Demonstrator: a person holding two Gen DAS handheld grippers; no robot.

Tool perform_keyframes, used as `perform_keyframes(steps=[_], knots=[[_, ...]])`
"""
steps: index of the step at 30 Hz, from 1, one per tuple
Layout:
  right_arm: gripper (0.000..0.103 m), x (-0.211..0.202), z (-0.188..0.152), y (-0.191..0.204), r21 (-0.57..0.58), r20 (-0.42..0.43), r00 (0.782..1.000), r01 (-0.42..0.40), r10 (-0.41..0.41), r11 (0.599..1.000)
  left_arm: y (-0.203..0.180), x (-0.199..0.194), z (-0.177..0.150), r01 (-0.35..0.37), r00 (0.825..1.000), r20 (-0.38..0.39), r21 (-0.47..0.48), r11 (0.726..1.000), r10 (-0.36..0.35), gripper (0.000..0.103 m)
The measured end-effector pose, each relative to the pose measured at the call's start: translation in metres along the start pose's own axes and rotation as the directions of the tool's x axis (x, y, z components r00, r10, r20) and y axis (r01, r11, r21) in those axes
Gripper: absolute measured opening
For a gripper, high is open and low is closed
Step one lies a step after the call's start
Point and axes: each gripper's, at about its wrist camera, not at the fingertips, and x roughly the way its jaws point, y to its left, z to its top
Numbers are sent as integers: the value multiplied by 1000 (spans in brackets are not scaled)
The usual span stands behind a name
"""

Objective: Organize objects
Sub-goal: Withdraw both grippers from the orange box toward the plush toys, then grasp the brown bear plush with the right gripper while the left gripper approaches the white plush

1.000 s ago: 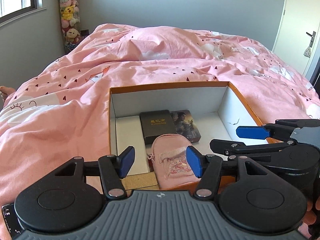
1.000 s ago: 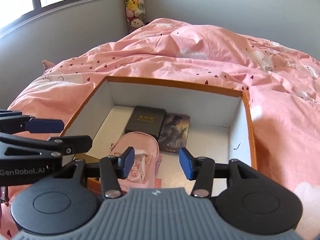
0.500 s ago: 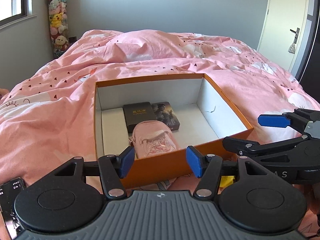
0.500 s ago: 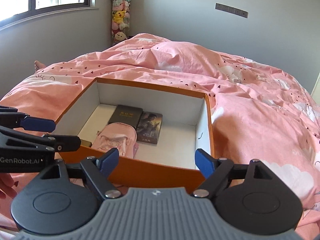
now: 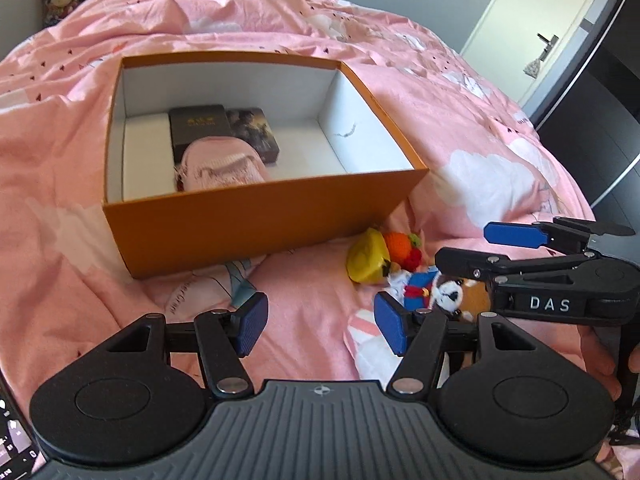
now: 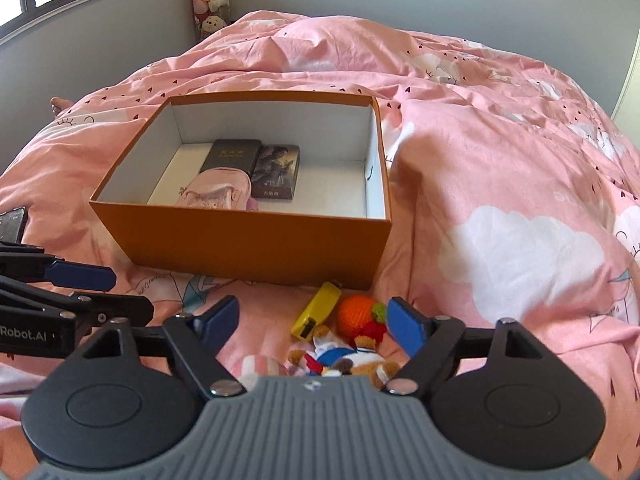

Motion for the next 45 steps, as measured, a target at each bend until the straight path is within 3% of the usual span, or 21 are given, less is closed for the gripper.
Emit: perform_keyframes(steps=[5,9,14,18,21,29,34,36,39,42,45], knots=[[47,-10,-17,-12,41,-51,999,4,-2,999,-13,12,-9,95,992,-88,52,994,-90,71],[32,-13,-30,-15,57,-94,996,-3,9,998,-20,22,-12,145,982,-125,11,989,-143,71],[19,-13,-43,-9,55,-145,988,-47,55,997,-32,24,-15,143,981,-138,57,988,-135,66],[18,-3,-54,-5,63,-231,968,-84,97,994,-37,24,-17,141,978,-167,90,986,-125,66],[20,10,-63,1,46,-322,938,-117,126,992,-39,25,-18,131,977,-184,104,986,-110,66],[31,33,-74,11,21,-405,897,-184,176,983,-38,27,-23,117,970,-225,111,987,-90,65],[14,40,-68,13,65,-378,889,-255,260,965,-31,29,-28,104,964,-254,84,991,-80,66],[13,42,-62,15,82,-350,896,-261,273,962,-28,28,-29,92,965,-251,77,993,-70,66],[13,41,-51,20,39,-286,931,-225,227,974,-25,28,-29,52,969,-244,71,996,-33,67],[13,38,-43,25,22,-267,936,-233,230,972,-22,26,-27,4,977,-212,75,997,12,67],[14,28,-38,21,-4,-234,951,-210,204,978,-17,28,-23,0,980,-201,53,999,11,67]])
